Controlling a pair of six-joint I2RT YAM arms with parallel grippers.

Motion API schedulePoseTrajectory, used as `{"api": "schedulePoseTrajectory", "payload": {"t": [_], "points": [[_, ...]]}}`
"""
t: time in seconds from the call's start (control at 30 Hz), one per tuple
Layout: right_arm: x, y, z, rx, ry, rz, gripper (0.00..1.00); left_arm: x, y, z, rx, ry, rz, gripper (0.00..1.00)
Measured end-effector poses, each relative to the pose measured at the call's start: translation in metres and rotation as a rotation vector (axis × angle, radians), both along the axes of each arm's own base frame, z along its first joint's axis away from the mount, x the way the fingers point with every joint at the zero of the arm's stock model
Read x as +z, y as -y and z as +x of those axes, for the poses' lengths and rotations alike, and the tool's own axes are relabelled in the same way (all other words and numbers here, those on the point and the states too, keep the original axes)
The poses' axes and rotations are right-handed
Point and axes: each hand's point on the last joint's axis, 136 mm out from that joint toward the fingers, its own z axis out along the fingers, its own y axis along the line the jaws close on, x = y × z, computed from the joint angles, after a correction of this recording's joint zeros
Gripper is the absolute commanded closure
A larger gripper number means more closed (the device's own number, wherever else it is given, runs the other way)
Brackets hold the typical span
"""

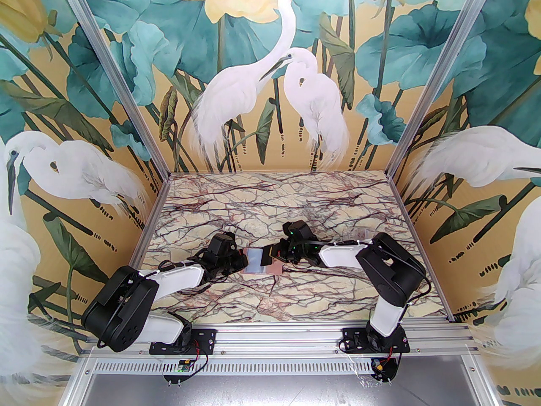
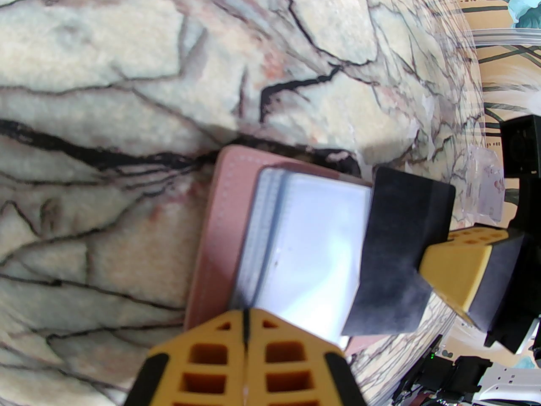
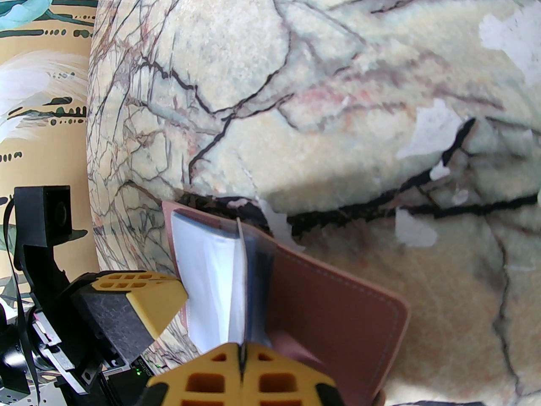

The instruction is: Put the credit cards into the card holder

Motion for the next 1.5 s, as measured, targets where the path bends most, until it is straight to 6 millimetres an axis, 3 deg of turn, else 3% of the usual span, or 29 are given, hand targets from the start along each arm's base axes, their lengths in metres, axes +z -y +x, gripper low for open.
{"api": "schedulePoseTrajectory", "payload": {"t": [0.53, 0.9, 1.5], "points": [[-0.003, 0.0, 0.001, -0.008, 0.0, 0.016, 1.0, 0.0, 0.0, 0.0, 0.0, 0.0, 0.0, 0.93], [0.013, -0.001, 0.003, -0.011, 0.033, 0.039, 1.0, 0.0, 0.0, 0.0, 0.0, 0.002, -0.001, 0.93], [0.001, -0.005, 0.003, -0.017, 0.007, 0.041, 1.0, 0.0, 0.0, 0.0, 0.0, 0.002, -0.001, 0.93]]}}
